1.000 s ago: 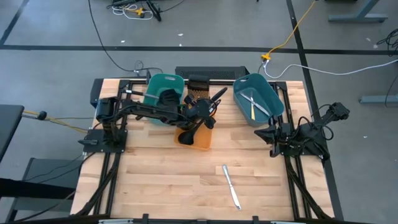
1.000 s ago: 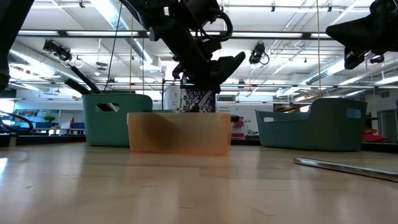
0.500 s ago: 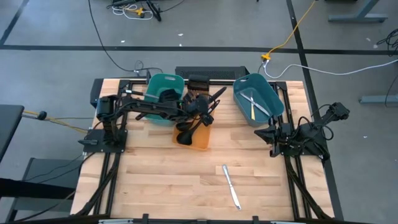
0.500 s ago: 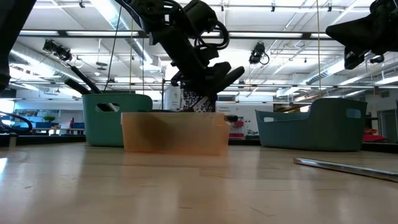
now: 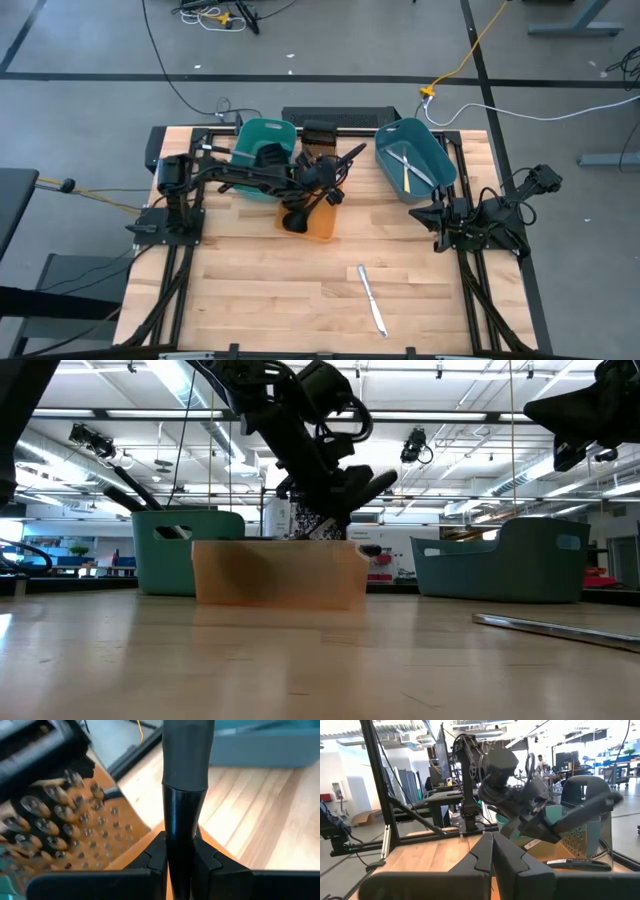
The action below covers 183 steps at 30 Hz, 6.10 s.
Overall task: Pick & Place Kitchen Items
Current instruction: Put the black ladle into the orange bin, then put the silver knife into the blue bin
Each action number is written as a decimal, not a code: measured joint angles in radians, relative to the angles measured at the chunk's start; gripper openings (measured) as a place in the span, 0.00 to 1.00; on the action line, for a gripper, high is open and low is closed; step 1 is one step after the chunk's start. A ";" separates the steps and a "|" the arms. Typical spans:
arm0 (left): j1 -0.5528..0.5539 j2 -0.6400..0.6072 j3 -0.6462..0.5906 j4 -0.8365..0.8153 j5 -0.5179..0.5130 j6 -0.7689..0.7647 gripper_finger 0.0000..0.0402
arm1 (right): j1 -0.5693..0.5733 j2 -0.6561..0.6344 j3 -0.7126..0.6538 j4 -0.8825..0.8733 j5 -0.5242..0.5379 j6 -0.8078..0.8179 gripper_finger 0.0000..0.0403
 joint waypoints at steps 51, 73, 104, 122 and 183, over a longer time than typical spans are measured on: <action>0.023 -0.002 0.011 -0.060 0.200 0.114 0.25 | 0.000 0.000 0.000 0.000 0.001 -0.003 0.04; -0.181 -0.365 0.351 -0.598 0.065 0.287 0.02 | 0.000 0.000 0.000 0.000 -0.003 0.001 0.04; -0.342 -1.361 -1.189 0.717 0.220 0.310 0.00 | 0.000 0.002 0.000 -0.028 -0.052 0.024 0.03; -0.342 -1.360 -1.247 0.751 0.218 0.305 0.03 | -0.001 0.509 0.453 -0.565 -0.111 0.156 0.01; -0.342 -1.359 -1.247 0.712 0.218 0.237 0.03 | -0.048 1.724 1.055 -0.777 -0.640 -0.900 0.52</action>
